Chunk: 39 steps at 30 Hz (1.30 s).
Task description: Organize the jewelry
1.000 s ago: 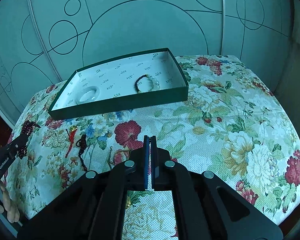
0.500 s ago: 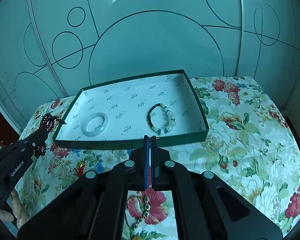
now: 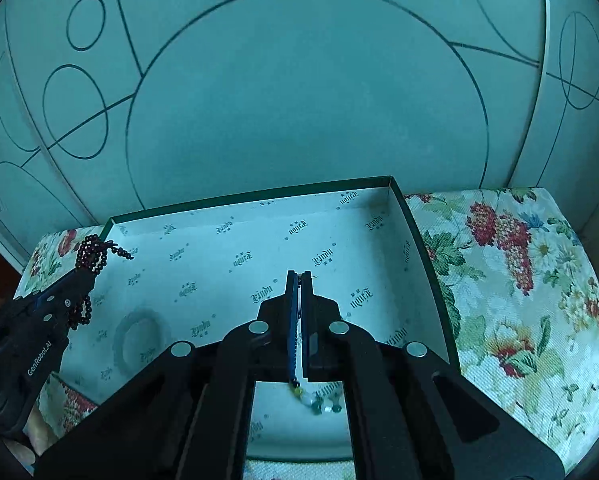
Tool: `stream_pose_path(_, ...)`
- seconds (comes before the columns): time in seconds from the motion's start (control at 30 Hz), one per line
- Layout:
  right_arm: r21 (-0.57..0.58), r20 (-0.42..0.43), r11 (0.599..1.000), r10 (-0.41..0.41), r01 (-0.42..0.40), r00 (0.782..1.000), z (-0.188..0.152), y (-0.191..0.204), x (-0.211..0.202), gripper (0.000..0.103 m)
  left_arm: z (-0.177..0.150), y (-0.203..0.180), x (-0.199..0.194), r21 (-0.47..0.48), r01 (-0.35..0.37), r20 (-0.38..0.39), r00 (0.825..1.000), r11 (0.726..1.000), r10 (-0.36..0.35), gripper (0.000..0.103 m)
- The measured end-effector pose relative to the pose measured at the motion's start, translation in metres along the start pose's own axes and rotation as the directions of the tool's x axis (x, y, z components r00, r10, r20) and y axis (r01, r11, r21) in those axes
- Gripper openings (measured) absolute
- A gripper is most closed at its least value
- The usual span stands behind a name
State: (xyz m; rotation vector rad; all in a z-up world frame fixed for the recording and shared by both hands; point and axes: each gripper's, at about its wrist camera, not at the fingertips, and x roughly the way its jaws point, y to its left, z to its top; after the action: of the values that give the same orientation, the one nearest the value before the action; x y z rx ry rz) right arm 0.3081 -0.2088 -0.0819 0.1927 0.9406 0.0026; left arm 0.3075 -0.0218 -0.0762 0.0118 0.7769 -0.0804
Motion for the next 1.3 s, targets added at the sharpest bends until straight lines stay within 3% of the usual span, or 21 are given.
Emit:
stream_pose_path(0.53, -0.005, -0.108, 0.999, -0.032, 0.031, 0.994, 0.012, -0.006, 0.05, 0.004, 0.007, 0.003, 0.053, -0.001, 0.006, -0.113, 0.994, 1.0, -0.007, 0.013)
stream_pose_path(0.67, 0.019, -0.109, 0.999, -0.028, 0.03, 0.994, 0.01, -0.006, 0.049, 0.016, 0.008, -0.003, 0.052, 0.038, -0.002, -0.121, 0.993, 0.999, 0.007, 0.036)
stream_pose_path(0.77, 0.018, -0.088, 1.0, -0.021, 0.023, 0.996, 0.011, -0.007, 0.036, 0.017, 0.007, -0.006, 0.044, 0.04, 0.0, -0.11, 0.994, 0.999, 0.005, 0.051)
stream_pose_path(0.9, 0.032, -0.036, 0.999, -0.009, 0.01, 0.999, 0.008, -0.014, 0.003, 0.024, 0.006, -0.003, 0.02, 0.007, 0.024, -0.078, 0.997, 1.0, -0.023, 0.061)
stream_pose_path(1.1, 0.053, 0.027, 0.998, -0.015, 0.014, 1.0, -0.026, -0.032, -0.051, 0.024, -0.017, 0.005, -0.031, -0.029, 0.048, -0.042, 0.998, 0.998, -0.049, 0.062)
stream_pose_path(1.3, 0.077, -0.001, 0.997, -0.027, 0.027, 1.0, -0.081, -0.043, -0.084, 0.024, -0.066, 0.016, -0.077, -0.06, 0.024, -0.032, 0.999, 0.998, -0.026, 0.062)
